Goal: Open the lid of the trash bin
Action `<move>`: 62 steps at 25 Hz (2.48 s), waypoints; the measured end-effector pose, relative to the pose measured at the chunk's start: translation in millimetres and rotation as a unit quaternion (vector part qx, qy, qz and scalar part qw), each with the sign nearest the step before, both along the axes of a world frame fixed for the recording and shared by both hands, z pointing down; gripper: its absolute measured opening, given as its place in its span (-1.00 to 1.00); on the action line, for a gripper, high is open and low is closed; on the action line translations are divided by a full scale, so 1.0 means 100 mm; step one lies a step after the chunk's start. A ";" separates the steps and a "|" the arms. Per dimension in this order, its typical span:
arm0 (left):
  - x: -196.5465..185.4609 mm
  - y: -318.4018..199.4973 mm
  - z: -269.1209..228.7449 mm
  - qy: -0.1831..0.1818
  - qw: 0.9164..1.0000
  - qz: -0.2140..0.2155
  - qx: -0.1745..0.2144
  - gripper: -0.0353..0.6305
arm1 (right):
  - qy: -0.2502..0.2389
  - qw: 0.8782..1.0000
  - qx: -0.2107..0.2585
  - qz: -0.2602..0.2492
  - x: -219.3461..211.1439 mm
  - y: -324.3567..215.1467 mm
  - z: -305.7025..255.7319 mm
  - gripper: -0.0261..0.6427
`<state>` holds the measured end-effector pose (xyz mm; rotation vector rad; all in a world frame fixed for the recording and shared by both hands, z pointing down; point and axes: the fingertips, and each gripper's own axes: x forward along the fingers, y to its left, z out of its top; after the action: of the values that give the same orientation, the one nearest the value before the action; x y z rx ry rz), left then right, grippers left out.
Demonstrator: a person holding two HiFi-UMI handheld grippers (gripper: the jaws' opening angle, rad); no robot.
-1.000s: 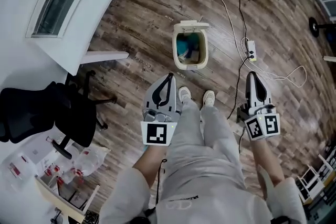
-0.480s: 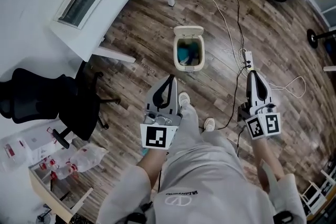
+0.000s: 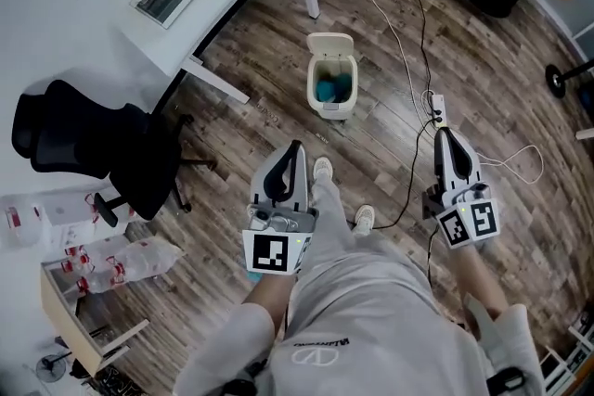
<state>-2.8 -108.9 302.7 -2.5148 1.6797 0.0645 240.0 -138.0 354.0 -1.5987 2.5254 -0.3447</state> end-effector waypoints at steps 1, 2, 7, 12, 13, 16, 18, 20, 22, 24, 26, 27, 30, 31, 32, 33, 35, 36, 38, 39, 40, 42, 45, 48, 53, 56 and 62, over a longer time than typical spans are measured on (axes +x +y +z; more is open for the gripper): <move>0.01 0.12 -0.02 -0.002 1.000 -0.004 0.001 -0.89 | 0.001 1.000 0.001 -0.009 0.00 0.11 -0.01 -0.87; 0.02 0.23 -0.04 -0.002 1.000 -0.008 0.003 -0.89 | 0.003 1.000 0.001 -0.017 -0.01 0.20 -0.02 -0.87; -0.05 0.67 -0.10 0.003 1.000 -0.028 0.003 -0.89 | 0.000 0.999 0.000 -0.036 -0.07 0.59 -0.03 -0.87; -0.15 0.98 -0.16 -0.002 1.000 -0.030 0.005 -0.89 | -0.009 0.999 0.003 -0.039 -0.22 0.83 -0.06 -0.87; -0.19 1.03 -0.17 -0.002 1.000 -0.029 0.006 -0.89 | -0.010 0.999 0.004 -0.038 -0.27 0.87 -0.07 -0.87; -0.32 1.20 -0.17 0.000 1.000 -0.023 0.010 -0.89 | -0.011 0.999 0.010 -0.037 -0.43 1.02 -0.12 -0.87; -0.44 1.33 -0.16 0.005 1.000 -0.016 0.013 -0.89 | -0.005 0.999 0.014 -0.036 -0.56 1.15 -0.16 -0.87; -0.59 1.48 -0.16 0.014 1.000 -0.007 0.013 -0.89 | 0.001 0.999 0.015 -0.030 -0.71 1.32 -0.20 -0.87; -0.73 1.64 -0.16 0.022 1.000 0.005 0.013 -0.89 | 0.006 1.000 0.014 -0.022 -0.87 1.52 -0.25 -0.87; -0.84 1.83 -0.15 0.028 0.999 0.020 0.005 -0.89 | 0.010 1.000 0.013 -0.016 -1.02 1.76 -0.29 -0.87; -0.97 2.03 -0.13 0.036 0.999 0.032 -0.003 -0.89 | 0.016 1.000 0.010 -0.007 -1.16 2.01 -0.31 -0.87; -1.04 2.12 -0.12 0.041 0.998 0.037 -0.004 -0.89 | 0.019 1.000 0.009 -0.002 -1.21 2.14 -0.31 -0.87; -1.18 2.38 -0.07 0.047 0.998 0.050 -0.007 -0.89 | 0.024 1.000 0.001 0.014 -1.32 2.47 -0.28 -0.87; -1.20 2.46 -0.04 0.047 0.997 0.055 -0.009 -0.89 | 0.027 0.999 0.000 0.019 -1.33 2.58 -0.27 -0.87; -1.22 2.53 -0.02 0.047 0.997 0.059 -0.008 -0.89 | 0.030 0.999 0.000 0.023 -1.35 2.68 -0.27 -0.87; -1.24 2.59 0.00 0.047 0.997 0.062 -0.006 -0.89 | 0.034 0.999 0.000 0.026 -1.36 2.77 -0.27 -0.87; -1.27 2.70 0.02 0.047 0.997 0.064 -0.002 -0.89 | 0.042 0.999 0.002 0.028 -1.37 2.93 -0.27 -0.87; -1.28 2.75 0.01 0.046 0.997 0.065 0.000 -0.89 | 0.044 0.999 0.003 0.029 -1.36 2.99 -0.27 -0.87; -1.28 2.84 0.00 0.045 0.997 0.066 0.002 -0.89 | 0.047 0.998 0.003 0.032 -1.32 3.08 -0.29 -0.87; -1.26 2.87 -0.01 0.047 0.997 0.067 -0.001 -0.89 | 0.047 0.998 0.004 0.033 -1.30 3.11 -0.29 -0.87; -1.25 2.90 -0.02 0.049 0.997 0.067 -0.004 -0.89 | 0.046 0.998 0.005 0.034 -1.27 3.13 -0.30 -0.87; -1.21 2.94 -0.05 0.044 0.997 0.066 0.000 -0.89 | 0.045 0.998 0.008 0.033 -1.21 3.16 -0.32 -0.87; -1.14 2.99 -0.08 0.039 0.998 0.057 -0.001 -0.89 | 0.041 0.999 0.007 0.034 -1.08 3.21 -0.33 -0.87; -1.05 3.02 -0.11 0.038 0.998 0.044 0.001 -0.89 | 0.035 0.999 0.003 0.036 -0.91 3.26 -0.35 -0.87; -0.91 3.11 -0.06 0.032 0.999 0.034 -0.002 -0.89 | 0.051 0.998 0.005 0.036 -0.66 3.39 -0.37 -0.87; -0.86 3.11 -0.07 0.035 0.999 0.029 -0.003 -0.89 | 0.055 0.998 0.005 0.044 -0.51 3.44 -0.39 -0.87; -0.70 3.07 -0.18 0.035 0.999 0.031 0.009 -0.89 | 0.046 0.998 -0.003 0.049 -0.32 3.47 -0.37 -0.87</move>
<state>-72.9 198.6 284.7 -2.5795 1.6194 0.1754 208.1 209.2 316.8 -1.7728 2.5017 -0.2734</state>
